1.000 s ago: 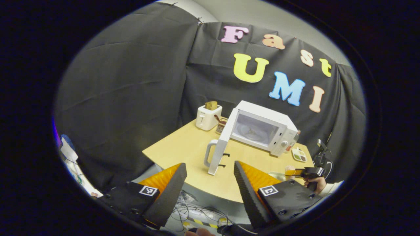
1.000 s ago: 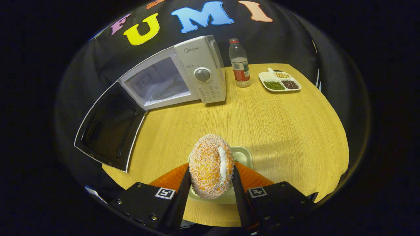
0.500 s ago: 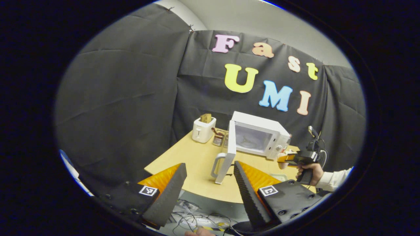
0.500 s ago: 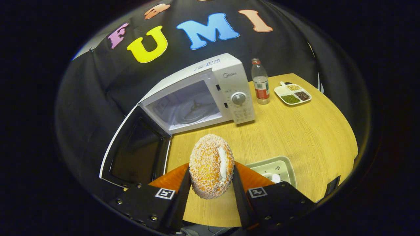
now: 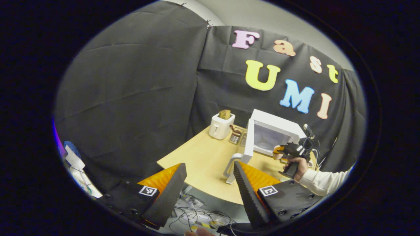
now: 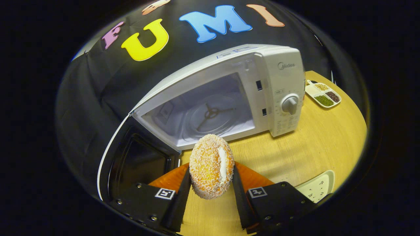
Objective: Open the microwave oven with the left hand, put the food in, and close the microwave oven.
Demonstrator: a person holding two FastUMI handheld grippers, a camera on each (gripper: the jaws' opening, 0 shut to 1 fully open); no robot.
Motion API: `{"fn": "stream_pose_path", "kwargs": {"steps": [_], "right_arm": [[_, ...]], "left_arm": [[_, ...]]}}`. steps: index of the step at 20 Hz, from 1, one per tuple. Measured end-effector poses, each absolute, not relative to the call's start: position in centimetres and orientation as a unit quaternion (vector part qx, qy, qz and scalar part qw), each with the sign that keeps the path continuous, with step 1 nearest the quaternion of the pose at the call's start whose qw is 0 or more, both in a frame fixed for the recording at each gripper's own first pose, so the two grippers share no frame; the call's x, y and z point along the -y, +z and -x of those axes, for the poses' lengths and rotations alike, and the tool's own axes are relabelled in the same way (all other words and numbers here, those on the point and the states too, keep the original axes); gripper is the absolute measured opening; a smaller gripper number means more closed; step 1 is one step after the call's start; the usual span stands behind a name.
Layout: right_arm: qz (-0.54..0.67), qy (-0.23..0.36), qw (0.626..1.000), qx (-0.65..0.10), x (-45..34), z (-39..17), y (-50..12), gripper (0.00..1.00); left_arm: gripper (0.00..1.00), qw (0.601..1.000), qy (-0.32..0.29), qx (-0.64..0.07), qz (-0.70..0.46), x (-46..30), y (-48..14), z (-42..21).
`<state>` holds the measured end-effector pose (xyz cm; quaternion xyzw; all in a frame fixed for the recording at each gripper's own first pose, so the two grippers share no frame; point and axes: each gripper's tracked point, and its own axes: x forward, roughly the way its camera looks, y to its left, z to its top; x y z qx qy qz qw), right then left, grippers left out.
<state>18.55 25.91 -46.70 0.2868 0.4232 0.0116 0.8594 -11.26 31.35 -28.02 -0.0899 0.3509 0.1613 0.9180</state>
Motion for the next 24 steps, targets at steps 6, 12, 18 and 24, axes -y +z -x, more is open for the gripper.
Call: {"fn": "stream_pose_path", "kwargs": {"steps": [6, 12, 18, 24], "right_arm": [[-0.286, 0.002, 0.873, -0.395, -27.4, -24.4, -49.2, 0.66], [-0.291, -0.056, 0.878, -0.377, -26.5, -28.5, -52.5, 0.66], [-0.283, -0.089, 0.882, -0.366, -25.9, -32.1, -54.5, 0.68], [-0.263, -0.094, 0.892, -0.355, -25.7, -33.7, -55.1, 0.87]], "left_arm": [[0.93, 0.900, 0.204, -0.380, 0.066, -31.1, -28.4, 12.1], [0.97, 0.884, 0.220, -0.412, 0.029, -30.5, -28.1, 14.1], [0.97, 0.872, 0.236, -0.428, 0.026, -29.8, -28.3, 15.8], [1.00, 0.869, 0.253, -0.424, 0.036, -29.8, -27.9, 16.3]]}}
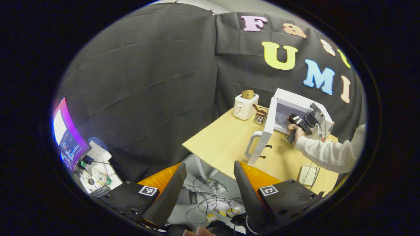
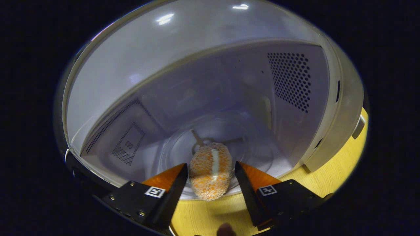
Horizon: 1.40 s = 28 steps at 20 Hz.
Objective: Open the microwave oven with the left hand, put the food in, and close the microwave oven.
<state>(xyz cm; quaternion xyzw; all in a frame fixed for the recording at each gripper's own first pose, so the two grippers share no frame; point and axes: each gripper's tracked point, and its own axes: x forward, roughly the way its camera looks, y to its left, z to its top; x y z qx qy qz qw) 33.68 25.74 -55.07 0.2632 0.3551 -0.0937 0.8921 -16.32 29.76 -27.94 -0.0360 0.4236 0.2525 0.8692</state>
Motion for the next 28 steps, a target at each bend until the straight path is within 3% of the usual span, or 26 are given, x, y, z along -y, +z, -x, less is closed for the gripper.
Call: {"fn": "stream_pose_path", "kwargs": {"steps": [1, 10, 11, 17, 22, 25, 26, 27, 28], "right_arm": [[-0.263, -0.087, 0.892, -0.357, -25.8, -33.5, -54.8, 0.99], [-0.176, -0.022, 0.920, -0.349, -24.3, -29.0, -50.7, 0.98], [-0.163, -0.014, 0.926, -0.340, -24.0, -28.2, -49.3, 0.98], [-0.120, 0.012, 0.943, -0.311, -21.4, -21.0, -39.8, 0.98], [-0.091, 0.027, 0.955, -0.282, -19.4, -13.6, -31.4, 0.98], [-0.059, 0.024, 0.966, -0.252, -18.1, -9.5, -25.8, 0.98], [-0.052, 0.028, 0.969, -0.239, -17.8, -8.2, -23.6, 0.98], [-0.041, 0.030, 0.973, -0.227, -17.3, -7.1, -21.7, 0.98], [-0.028, 0.034, 0.975, -0.218, -16.8, -6.0, -20.0, 0.98]], "left_arm": [[0.97, 0.870, 0.253, -0.421, 0.038, -29.8, -28.0, 16.4], [1.00, 0.890, 0.224, -0.393, 0.051, -30.1, -27.7, 15.4], [0.96, 0.894, 0.218, -0.387, 0.055, -30.1, -27.6, 15.2], [1.00, 0.922, 0.159, -0.345, 0.068, -33.4, -28.7, 13.4], [0.93, 0.933, 0.127, -0.317, 0.111, -37.5, -31.9, 10.8], [1.00, 0.934, 0.099, -0.314, 0.138, -38.0, -34.1, 8.6], [1.00, 0.936, 0.090, -0.310, 0.138, -38.1, -34.5, 7.7], [0.93, 0.938, 0.082, -0.308, 0.136, -38.1, -34.9, 6.9], [1.00, 0.940, 0.074, -0.306, 0.129, -38.1, -35.3, 6.0]]}}
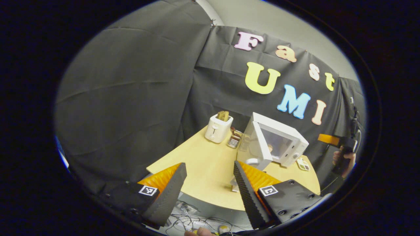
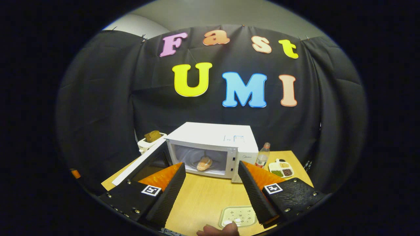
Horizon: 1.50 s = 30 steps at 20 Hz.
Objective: Open the microwave oven with the left hand, put the food in, and close the microwave oven.
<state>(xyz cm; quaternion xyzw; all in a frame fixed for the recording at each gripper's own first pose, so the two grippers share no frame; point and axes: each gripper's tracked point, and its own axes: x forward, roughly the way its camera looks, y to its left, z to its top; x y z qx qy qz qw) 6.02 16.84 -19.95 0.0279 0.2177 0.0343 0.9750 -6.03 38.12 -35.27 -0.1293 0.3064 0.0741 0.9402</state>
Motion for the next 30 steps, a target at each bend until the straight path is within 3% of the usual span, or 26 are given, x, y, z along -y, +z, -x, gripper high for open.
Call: {"fn": "stream_pose_path", "kwargs": {"steps": [4, 6, 7, 8, 9, 11, 13, 16, 18, 21, 24, 25, 26, 27, 29, 30], "right_arm": [[-0.002, 0.055, 0.983, -0.176, -15.0, -3.0, -13.6, 0.98], [-0.012, 0.061, 0.985, -0.159, -13.6, -2.0, -11.1, 0.98], [-0.016, 0.061, 0.985, -0.158, -12.6, -1.4, -10.3, 0.98], [-0.017, 0.062, 0.986, -0.156, -11.7, -0.7, -9.5, 0.98], [-0.018, 0.065, 0.987, -0.145, -10.9, -0.3, -8.5, 0.98], [-0.022, 0.066, 0.989, -0.134, -9.1, 0.7, -7.4, 0.98], [-0.037, 0.064, 0.990, -0.119, -8.0, 1.0, -6.3, 0.98], [-0.028, 0.032, 0.991, -0.124, -6.0, 1.6, -5.4, 0.98], [-0.009, -0.006, 0.992, -0.128, -4.8, 1.1, -4.9, 0.98], [-0.041, -0.035, 0.990, -0.129, -5.9, 0.9, -4.4, 0.98], [-0.042, -0.070, 0.987, -0.142, -5.6, 1.3, -4.5, 0.98], [-0.041, -0.086, 0.986, -0.139, -5.2, 1.5, -4.2, 0.93], [-0.042, -0.099, 0.984, -0.139, -5.1, 1.8, -4.0, 0.98], [-0.041, -0.107, 0.983, -0.144, -5.1, 2.2, -4.2, 0.98], [-0.033, -0.128, 0.979, -0.156, -4.3, 3.0, -4.5, 0.98], [-0.031, -0.141, 0.977, -0.158, -3.7, 3.3, -4.5, 0.98]], "left_arm": [[1.00, 0.942, 0.052, -0.313, 0.108, -37.0, -36.9, 3.1], [0.93, 0.939, 0.051, -0.325, 0.099, -36.4, -38.6, 2.0], [1.00, 0.936, 0.055, -0.335, 0.092, -36.2, -39.6, 1.9], [0.93, 0.935, 0.052, -0.340, 0.085, -35.6, -40.2, 1.3], [1.00, 0.935, 0.050, -0.343, 0.076, -34.9, -40.5, 0.7], [0.92, 0.929, 0.045, -0.363, 0.054, -33.8, -42.5, 0.0], [0.97, 0.925, 0.031, -0.378, 0.025, -32.6, -44.5, -1.0], [1.00, 0.921, 0.004, -0.389, 0.015, -30.8, -47.1, -3.5], [0.93, 0.914, 0.005, -0.407, 0.011, -31.1, -49.5, -4.6], [1.00, 0.911, -0.031, -0.409, 0.050, -28.9, -51.0, -6.0], [0.93, 0.910, -0.082, -0.401, 0.057, -25.3, -51.3, -7.8], [0.93, 0.911, -0.103, -0.396, 0.052, -23.6, -51.3, -8.8], [0.93, 0.911, -0.124, -0.390, 0.046, -22.1, -51.2, -9.9], [0.92, 0.911, -0.145, -0.385, 0.042, -20.5, -51.2, -10.9], [1.00, 0.909, -0.177, -0.376, 0.043, -17.2, -51.0, -13.0], [0.97, 0.907, -0.192, -0.372, 0.044, -15.6, -51.1, -14.0]]}}
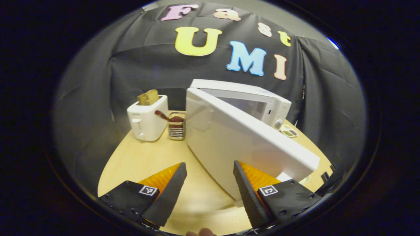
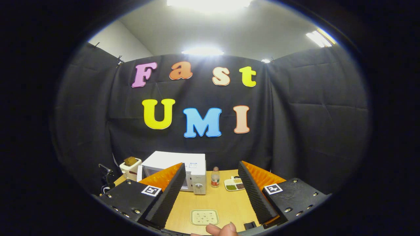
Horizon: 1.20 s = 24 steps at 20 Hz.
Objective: Open the microwave oven with the left hand, put the food in, and close the microwave oven.
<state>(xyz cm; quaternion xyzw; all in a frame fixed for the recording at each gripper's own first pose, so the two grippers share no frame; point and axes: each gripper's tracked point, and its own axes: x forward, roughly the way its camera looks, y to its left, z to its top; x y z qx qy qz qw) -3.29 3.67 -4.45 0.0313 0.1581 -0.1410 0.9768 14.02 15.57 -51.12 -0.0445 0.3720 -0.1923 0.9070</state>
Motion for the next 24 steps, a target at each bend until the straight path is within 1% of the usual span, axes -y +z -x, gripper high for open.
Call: {"fn": "stream_pose_path", "kwargs": {"steps": [1, 2, 4, 5, 6, 7, 8, 13, 14, 15, 17, 18, 19, 21, 22, 23, 24], "right_arm": [[-0.034, -0.152, 0.975, -0.156, -3.2, 3.6, -4.2, 0.98], [-0.037, -0.160, 0.974, -0.158, -2.9, 3.9, -4.2, 0.98], [-0.034, -0.179, 0.968, -0.174, -1.7, 4.6, -5.0, 0.98], [-0.030, -0.191, 0.965, -0.177, -0.9, 4.9, -4.9, 0.98], [-0.026, -0.203, 0.963, -0.177, -0.2, 4.9, -4.8, 0.98], [-0.025, -0.213, 0.960, -0.179, 0.2, 5.0, -5.2, 0.98], [-0.025, -0.221, 0.957, -0.184, 0.5, 5.2, -5.5, 0.98], [-0.021, -0.249, 0.948, -0.197, 2.3, 4.8, -6.2, 0.98], [-0.020, -0.253, 0.947, -0.196, 2.5, 4.7, -6.2, 0.98], [-0.016, -0.257, 0.946, -0.197, 2.9, 4.5, -6.3, 0.98], [-0.011, -0.262, 0.943, -0.205, 3.5, 4.1, -6.8, 0.98], [-0.011, -0.264, 0.942, -0.208, 3.6, 3.8, -7.0, 0.98], [-0.012, -0.264, 0.942, -0.208, 3.8, 3.5, -7.1, 0.98], [-0.016, -0.259, 0.943, -0.208, 3.8, 2.5, -7.1, 0.98], [-0.012, -0.256, 0.944, -0.209, 4.0, 2.1, -7.1, 0.94], [-0.006, -0.251, 0.945, -0.210, 4.2, 1.8, -7.2, 0.94], [-0.002, -0.246, 0.946, -0.212, 4.3, 1.4, -7.3, 0.98]], "left_arm": [[0.93, 0.909, -0.194, -0.367, 0.032, -14.8, -51.1, -15.2], [0.92, 0.907, -0.206, -0.366, 0.029, -13.8, -51.4, -16.1], [0.95, 0.902, -0.222, -0.367, 0.039, -11.4, -52.0, -18.1], [0.92, 0.902, -0.230, -0.362, 0.043, -10.4, -51.9, -19.1], [0.96, 0.903, -0.237, -0.356, 0.042, -9.2, -51.8, -20.1], [0.92, 0.903, -0.245, -0.350, 0.039, -8.2, -51.8, -20.9], [0.96, 0.903, -0.251, -0.347, 0.036, -7.1, -52.0, -21.8], [0.96, 0.897, -0.269, -0.348, 0.044, -2.2, -53.5, -25.6], [0.96, 0.897, -0.265, -0.351, 0.044, -1.7, -53.7, -26.2], [0.92, 0.896, -0.268, -0.350, 0.050, -0.9, -54.0, -26.8], [0.93, 0.895, -0.269, -0.353, 0.056, 0.5, -54.5, -27.9], [0.97, 0.895, -0.269, -0.351, 0.058, 1.1, -54.5, -28.7], [0.96, 0.897, -0.264, -0.350, 0.056, 1.5, -54.5, -29.5], [0.95, 0.889, -0.265, -0.366, 0.077, 2.3, -54.9, -29.1], [0.94, 0.891, -0.260, -0.364, 0.075, 2.1, -54.9, -29.4], [0.93, 0.893, -0.253, -0.364, 0.080, 2.0, -55.0, -29.4], [0.94, 0.893, -0.245, -0.368, 0.086, 2.0, -54.9, -29.6]]}}
